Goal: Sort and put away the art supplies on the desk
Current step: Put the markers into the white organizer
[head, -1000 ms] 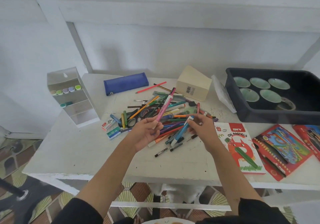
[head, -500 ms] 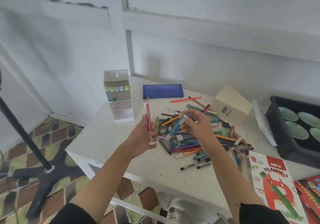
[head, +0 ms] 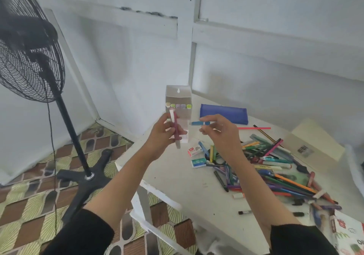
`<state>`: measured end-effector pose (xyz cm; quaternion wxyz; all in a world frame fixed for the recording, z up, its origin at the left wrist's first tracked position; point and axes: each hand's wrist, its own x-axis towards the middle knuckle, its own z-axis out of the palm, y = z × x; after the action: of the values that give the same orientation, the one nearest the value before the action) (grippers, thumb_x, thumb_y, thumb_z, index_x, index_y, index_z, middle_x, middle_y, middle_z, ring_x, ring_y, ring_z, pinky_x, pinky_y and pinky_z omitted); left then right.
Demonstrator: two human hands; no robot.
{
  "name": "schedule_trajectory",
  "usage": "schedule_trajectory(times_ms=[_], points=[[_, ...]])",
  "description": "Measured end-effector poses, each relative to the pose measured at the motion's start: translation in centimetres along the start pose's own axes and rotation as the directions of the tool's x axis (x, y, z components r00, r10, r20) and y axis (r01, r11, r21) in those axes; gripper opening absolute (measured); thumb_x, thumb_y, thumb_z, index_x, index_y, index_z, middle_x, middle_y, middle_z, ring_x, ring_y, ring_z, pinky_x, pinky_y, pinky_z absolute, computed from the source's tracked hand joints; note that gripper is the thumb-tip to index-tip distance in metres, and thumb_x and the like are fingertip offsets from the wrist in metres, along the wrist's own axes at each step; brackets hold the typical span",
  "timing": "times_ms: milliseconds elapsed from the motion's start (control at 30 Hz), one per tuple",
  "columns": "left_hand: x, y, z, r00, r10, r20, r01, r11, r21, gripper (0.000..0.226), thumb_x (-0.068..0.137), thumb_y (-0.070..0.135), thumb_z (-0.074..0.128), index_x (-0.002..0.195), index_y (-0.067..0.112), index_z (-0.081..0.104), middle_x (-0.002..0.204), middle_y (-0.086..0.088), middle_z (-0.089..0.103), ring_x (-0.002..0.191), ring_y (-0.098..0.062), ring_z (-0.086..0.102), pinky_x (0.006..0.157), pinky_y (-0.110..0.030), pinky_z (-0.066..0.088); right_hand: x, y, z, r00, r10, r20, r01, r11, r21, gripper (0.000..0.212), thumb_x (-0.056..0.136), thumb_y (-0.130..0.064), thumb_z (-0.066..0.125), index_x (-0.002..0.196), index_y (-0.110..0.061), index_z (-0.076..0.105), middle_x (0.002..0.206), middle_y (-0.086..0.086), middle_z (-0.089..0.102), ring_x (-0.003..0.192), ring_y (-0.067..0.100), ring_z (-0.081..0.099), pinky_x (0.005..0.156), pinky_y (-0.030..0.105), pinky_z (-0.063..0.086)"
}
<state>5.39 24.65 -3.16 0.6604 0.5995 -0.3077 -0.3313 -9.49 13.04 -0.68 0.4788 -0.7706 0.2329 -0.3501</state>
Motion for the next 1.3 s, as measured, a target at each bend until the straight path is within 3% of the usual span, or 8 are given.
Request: schedule_trajectory(times_ms=[133, 233, 433, 500, 600, 767, 1033, 1300], points=[[1.4, 1.3, -1.1, 0.975, 0.222, -0.005, -0.211, 0.935, 0.286, 0.041, 0.090, -0.015, 0.041, 0.116, 0.016, 0.047, 0.107, -0.013, 0.060, 0.094, -0.019, 0.067, 0.083, -0.035, 0.056, 1.4, -0.2, 1.7, 0.997, -0.072, 0.042, 0.074, 0.996, -0.045, 0.015, 0.086, -0.001, 0.064, 0.095, -0.012, 0.064, 0.098, -0.001, 0.066, 0.081, 0.017, 0.066, 0.075, 0.016, 0.053], [2.5, 0.9, -1.7, 0.918, 0.395, 0.039, -0.354, 0.768, 0.534, 0.022, 0.091, -0.011, 0.044, 0.104, 0.006, 0.046, 0.100, -0.005, 0.063, 0.085, -0.026, 0.063, 0.077, -0.037, 0.052, 2.4, 0.4, 3.0, 0.989, -0.122, 0.088, 0.131, 0.985, -0.109, 0.014, 0.087, -0.001, 0.062, 0.096, -0.011, 0.065, 0.101, 0.002, 0.066, 0.080, 0.010, 0.062, 0.075, 0.012, 0.050], [3.6, -0.4, -2.2, 0.833, 0.490, 0.259, -0.509, 0.494, 0.705, 0.034, 0.088, -0.014, 0.050, 0.107, 0.013, 0.058, 0.113, -0.004, 0.059, 0.094, -0.012, 0.052, 0.084, -0.012, 0.044, 4.6, 1.4, 5.6, 0.975, -0.115, 0.190, 0.167, 0.945, -0.283, 0.018, 0.089, -0.003, 0.059, 0.106, -0.005, 0.066, 0.102, 0.010, 0.069, 0.081, 0.011, 0.058, 0.074, -0.001, 0.039], [4.0, -1.2, -2.5, 0.790, 0.532, 0.304, -0.521, 0.322, 0.791, 0.048, 0.078, -0.017, 0.058, 0.107, 0.020, 0.055, 0.112, -0.003, 0.064, 0.094, -0.017, 0.054, 0.071, -0.028, 0.046, 5.0, 1.7, 6.2, 0.975, -0.099, 0.200, 0.155, 0.945, -0.288, 0.019, 0.089, -0.002, 0.059, 0.106, -0.005, 0.066, 0.101, 0.010, 0.069, 0.084, 0.013, 0.060, 0.074, -0.002, 0.038], [4.8, -2.2, -3.0, 0.776, 0.536, 0.332, -0.429, 0.064, 0.901, 0.043, 0.065, -0.015, 0.068, 0.094, 0.015, 0.061, 0.107, 0.000, 0.069, 0.100, -0.017, 0.045, 0.064, -0.029, 0.030, 5.6, 2.3, 6.9, 0.970, -0.067, 0.236, 0.139, 0.943, -0.304, 0.020, 0.089, -0.004, 0.059, 0.109, -0.003, 0.064, 0.105, 0.011, 0.069, 0.091, 0.022, 0.064, 0.077, 0.001, 0.039], [4.7, -2.1, -3.6, 0.735, 0.574, 0.361, -0.528, 0.150, 0.836, 0.024, 0.075, -0.003, 0.073, 0.093, 0.009, 0.063, 0.102, -0.005, 0.068, 0.095, -0.024, 0.054, 0.069, -0.026, 0.033, 5.9, 2.8, 7.2, 0.969, -0.089, 0.230, 0.171, 0.915, -0.366, 0.023, 0.090, -0.006, 0.059, 0.112, -0.003, 0.065, 0.108, 0.013, 0.068, 0.089, 0.018, 0.061, 0.078, -0.005, 0.033], [4.1, -0.8, -3.6, 0.679, 0.696, 0.234, -0.631, 0.390, 0.671, 0.036, 0.085, -0.002, 0.061, 0.112, 0.020, 0.052, 0.106, -0.006, 0.061, 0.096, -0.017, 0.051, 0.084, -0.018, 0.043, 6.1, 3.1, 7.7, 0.973, 0.004, 0.231, 0.102, 0.888, -0.448, 0.029, 0.093, -0.015, 0.056, 0.120, -0.007, 0.061, 0.114, 0.010, 0.066, 0.100, 0.025, 0.062, 0.090, 0.016, 0.037], [5.4, -3.0, -4.4, 0.683, 0.640, 0.352, -0.485, 0.037, 0.874, 0.019, 0.076, -0.002, 0.068, 0.085, 0.012, 0.061, 0.082, 0.000, 0.066, 0.070, -0.023, 0.048, 0.062, -0.027, 0.027, 6.6, 3.1, 7.6, 0.948, 0.111, 0.299, 0.070, 0.842, -0.534, 0.034, 0.097, -0.023, 0.050, 0.128, -0.012, 0.055, 0.121, 0.008, 0.063, 0.102, 0.024, 0.061, 0.094, 0.025, 0.042]])
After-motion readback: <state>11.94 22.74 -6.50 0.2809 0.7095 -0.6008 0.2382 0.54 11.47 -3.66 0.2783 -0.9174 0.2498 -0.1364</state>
